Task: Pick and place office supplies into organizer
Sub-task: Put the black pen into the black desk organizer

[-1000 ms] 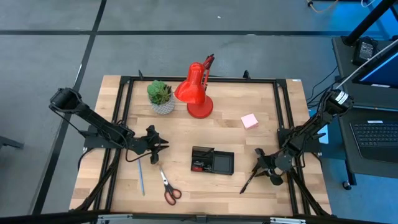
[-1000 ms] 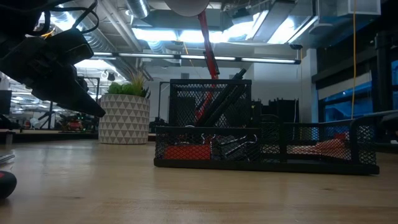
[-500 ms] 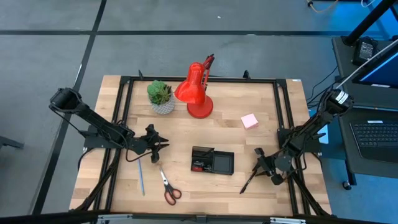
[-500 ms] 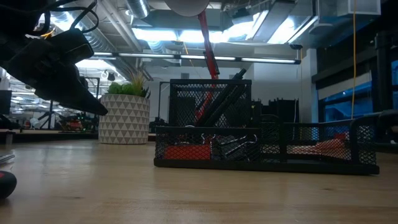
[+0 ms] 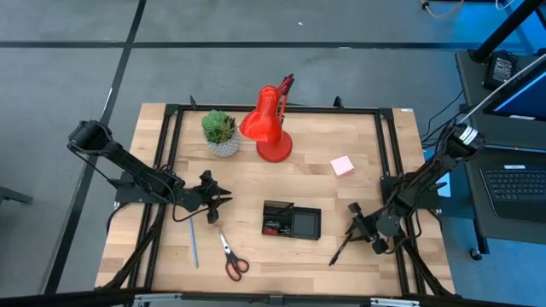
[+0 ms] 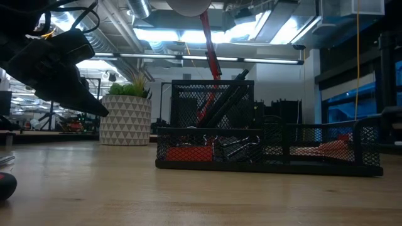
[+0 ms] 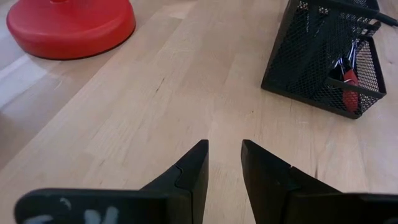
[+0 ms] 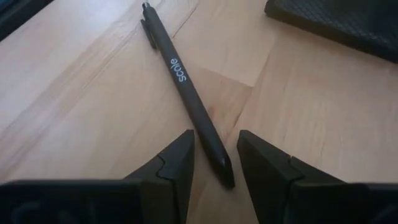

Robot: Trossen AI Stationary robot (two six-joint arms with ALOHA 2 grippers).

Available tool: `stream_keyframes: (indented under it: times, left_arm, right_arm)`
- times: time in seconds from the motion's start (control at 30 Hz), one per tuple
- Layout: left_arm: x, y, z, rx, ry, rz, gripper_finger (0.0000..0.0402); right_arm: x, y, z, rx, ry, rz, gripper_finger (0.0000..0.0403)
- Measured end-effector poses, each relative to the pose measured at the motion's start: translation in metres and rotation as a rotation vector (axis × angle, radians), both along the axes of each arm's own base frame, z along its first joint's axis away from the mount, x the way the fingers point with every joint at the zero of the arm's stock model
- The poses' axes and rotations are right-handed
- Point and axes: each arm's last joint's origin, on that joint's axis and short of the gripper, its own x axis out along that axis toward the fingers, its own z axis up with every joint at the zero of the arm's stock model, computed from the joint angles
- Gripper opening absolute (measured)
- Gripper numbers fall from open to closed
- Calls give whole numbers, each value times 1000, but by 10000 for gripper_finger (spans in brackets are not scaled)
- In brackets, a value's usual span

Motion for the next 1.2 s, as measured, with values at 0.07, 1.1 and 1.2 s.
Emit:
stream_keyframes:
  times: [0.07,1.1,1.2]
  left_arm:
    - [0,0,0,0,0,0,90]
    - [0,0,0,0,1,0,90]
    - [0,0,0,0,1,-1,90]
  right_arm:
    - [1,1,-1,-3,-18,7,132]
    - [6,6,-3,9,-97,15,26]
    - [8,7,-2,12,-112,19,25]
